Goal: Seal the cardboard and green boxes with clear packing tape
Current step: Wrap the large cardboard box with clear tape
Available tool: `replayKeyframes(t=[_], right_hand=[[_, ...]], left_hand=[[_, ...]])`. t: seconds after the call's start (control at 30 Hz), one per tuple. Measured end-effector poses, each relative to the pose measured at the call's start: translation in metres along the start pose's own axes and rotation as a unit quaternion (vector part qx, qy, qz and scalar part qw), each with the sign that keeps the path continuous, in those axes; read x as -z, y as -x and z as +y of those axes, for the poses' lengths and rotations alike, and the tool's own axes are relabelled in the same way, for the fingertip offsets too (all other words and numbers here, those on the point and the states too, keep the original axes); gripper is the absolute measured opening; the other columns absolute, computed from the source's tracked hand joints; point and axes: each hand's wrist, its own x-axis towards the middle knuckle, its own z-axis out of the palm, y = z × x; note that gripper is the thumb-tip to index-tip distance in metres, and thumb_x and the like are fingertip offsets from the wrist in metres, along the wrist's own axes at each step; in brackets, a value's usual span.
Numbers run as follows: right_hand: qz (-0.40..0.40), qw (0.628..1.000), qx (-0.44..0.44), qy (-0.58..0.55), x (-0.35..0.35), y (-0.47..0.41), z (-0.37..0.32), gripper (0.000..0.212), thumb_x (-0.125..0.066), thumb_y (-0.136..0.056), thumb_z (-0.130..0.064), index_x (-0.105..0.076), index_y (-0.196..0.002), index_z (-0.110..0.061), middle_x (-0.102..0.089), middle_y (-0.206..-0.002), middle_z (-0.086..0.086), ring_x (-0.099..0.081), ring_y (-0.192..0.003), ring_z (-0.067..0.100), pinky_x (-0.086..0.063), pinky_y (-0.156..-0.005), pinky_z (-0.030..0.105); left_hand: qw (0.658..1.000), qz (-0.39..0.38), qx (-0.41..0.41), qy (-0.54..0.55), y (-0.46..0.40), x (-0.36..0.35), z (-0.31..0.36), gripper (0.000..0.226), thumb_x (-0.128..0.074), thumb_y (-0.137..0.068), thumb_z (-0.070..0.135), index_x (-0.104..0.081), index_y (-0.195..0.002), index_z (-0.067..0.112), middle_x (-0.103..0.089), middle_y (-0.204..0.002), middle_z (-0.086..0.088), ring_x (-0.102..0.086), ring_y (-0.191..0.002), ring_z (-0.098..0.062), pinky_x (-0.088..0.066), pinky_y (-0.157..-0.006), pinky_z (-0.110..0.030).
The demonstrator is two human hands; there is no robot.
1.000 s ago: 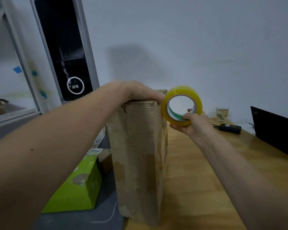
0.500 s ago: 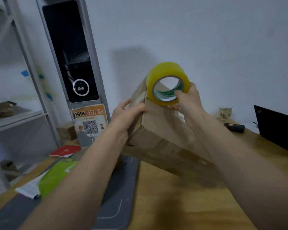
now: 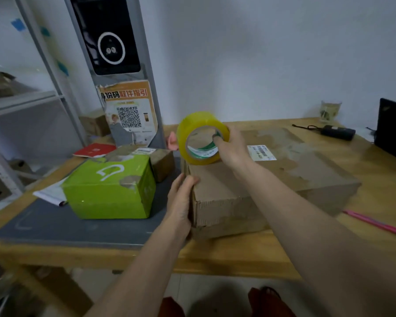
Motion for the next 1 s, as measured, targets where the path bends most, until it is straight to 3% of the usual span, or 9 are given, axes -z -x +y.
replayKeyframes(t=[0.1,0.17,0.23,0.33,0.47,0.6,0.77,0.87,1.0], right_hand=[[0.001,1.0,-0.021,0.012,-0.012,0.001,0.014,0.028,-0.05,-0.099,-0.022,-0.052,-0.124,-0.012,-0.057,-0.115,0.006,-0.054,-0.105,0.022,-0.043,-0.087,0.034],[0.013,0.999,-0.029,0.009,-0.015,0.0,0.018,0.024,-0.05,-0.098,-0.023,-0.053,-0.12,-0.013,-0.058,-0.115,0.008,-0.055,-0.104,0.023,-0.043,-0.085,0.033],[0.017,0.999,-0.035,0.022,-0.015,-0.003,0.021,0.022,-0.053,-0.097,-0.023,-0.055,-0.117,-0.013,-0.058,-0.112,0.007,-0.055,-0.101,0.022,-0.044,-0.084,0.033],[0.0,0.997,-0.059,0.058,-0.013,-0.003,0.024,0.018,-0.058,-0.094,-0.02,-0.052,-0.11,-0.012,-0.056,-0.104,0.005,-0.054,-0.097,0.022,-0.047,-0.087,0.039],[-0.027,0.992,-0.063,0.108,-0.006,-0.01,0.025,0.018,-0.054,-0.09,-0.019,-0.058,-0.104,-0.008,-0.063,-0.099,0.011,-0.06,-0.092,0.03,-0.048,-0.078,0.038],[-0.007,0.982,-0.07,0.173,0.029,-0.017,0.023,0.029,-0.05,-0.088,-0.021,-0.053,-0.114,-0.008,-0.062,-0.109,0.015,-0.058,-0.103,0.035,-0.047,-0.084,0.04],[0.097,0.965,-0.038,0.239,0.093,-0.025,0.039,0.026,-0.049,-0.097,-0.018,-0.05,-0.122,-0.013,-0.057,-0.121,0.016,-0.053,-0.11,0.037,-0.042,-0.085,0.042],[0.091,0.974,-0.057,0.2,0.094,-0.027,0.048,0.025,-0.053,-0.097,-0.021,-0.052,-0.12,-0.009,-0.057,-0.116,0.013,-0.053,-0.106,0.033,-0.04,-0.079,0.037],[0.107,0.982,-0.103,0.118,0.087,-0.021,0.058,0.034,-0.063,-0.091,-0.028,-0.059,-0.116,-0.005,-0.062,-0.11,0.014,-0.059,-0.103,0.033,-0.048,-0.084,0.043]], left_hand=[[0.987,0.042,-0.076,-0.139,-0.006,0.007,-0.003,0.054,-0.072,-0.079,0.04,-0.056,-0.128,0.024,-0.066,-0.12,0.002,-0.065,-0.103,-0.003,-0.053,-0.074,-0.02],[0.926,0.093,-0.203,-0.304,-0.017,0.01,0.007,0.082,-0.073,-0.066,0.053,-0.046,-0.14,0.027,-0.051,-0.142,0.005,-0.048,-0.131,-0.01,-0.044,-0.104,-0.034],[0.917,0.062,-0.257,-0.298,-0.024,0.008,0.02,0.102,-0.084,-0.061,0.049,-0.034,-0.147,0.029,-0.046,-0.145,0.009,-0.042,-0.135,-0.01,-0.039,-0.112,-0.038],[0.938,-0.039,-0.24,-0.248,-0.037,0.004,0.026,0.106,-0.092,-0.064,0.021,-0.029,-0.149,0.026,-0.054,-0.132,0.015,-0.052,-0.12,0.002,-0.045,-0.103,-0.022],[0.933,-0.087,-0.222,-0.268,-0.05,0.008,0.027,0.087,-0.089,-0.069,0.016,-0.04,-0.14,0.02,-0.059,-0.118,0.017,-0.055,-0.112,0.004,-0.047,-0.082,-0.007],[0.921,-0.114,-0.199,-0.316,-0.054,0.015,0.032,0.11,-0.09,-0.063,0.038,-0.027,-0.152,0.023,-0.045,-0.14,0.018,-0.041,-0.131,-0.003,-0.037,-0.109,-0.028],[0.898,-0.108,-0.157,-0.397,-0.056,0.011,0.038,0.123,-0.083,-0.055,0.065,-0.019,-0.154,0.03,-0.037,-0.15,0.02,-0.036,-0.138,-0.011,-0.03,-0.116,-0.047],[0.819,-0.097,-0.145,-0.546,-0.052,0.003,0.047,0.107,-0.066,-0.066,0.077,-0.021,-0.151,0.031,-0.031,-0.156,0.01,-0.028,-0.144,-0.02,-0.016,-0.119,-0.055],[0.638,-0.077,-0.122,-0.757,-0.04,-0.021,0.054,0.112,-0.03,-0.079,0.087,0.006,-0.156,0.014,0.009,-0.164,-0.003,0.011,-0.151,-0.019,0.009,-0.12,-0.051]])
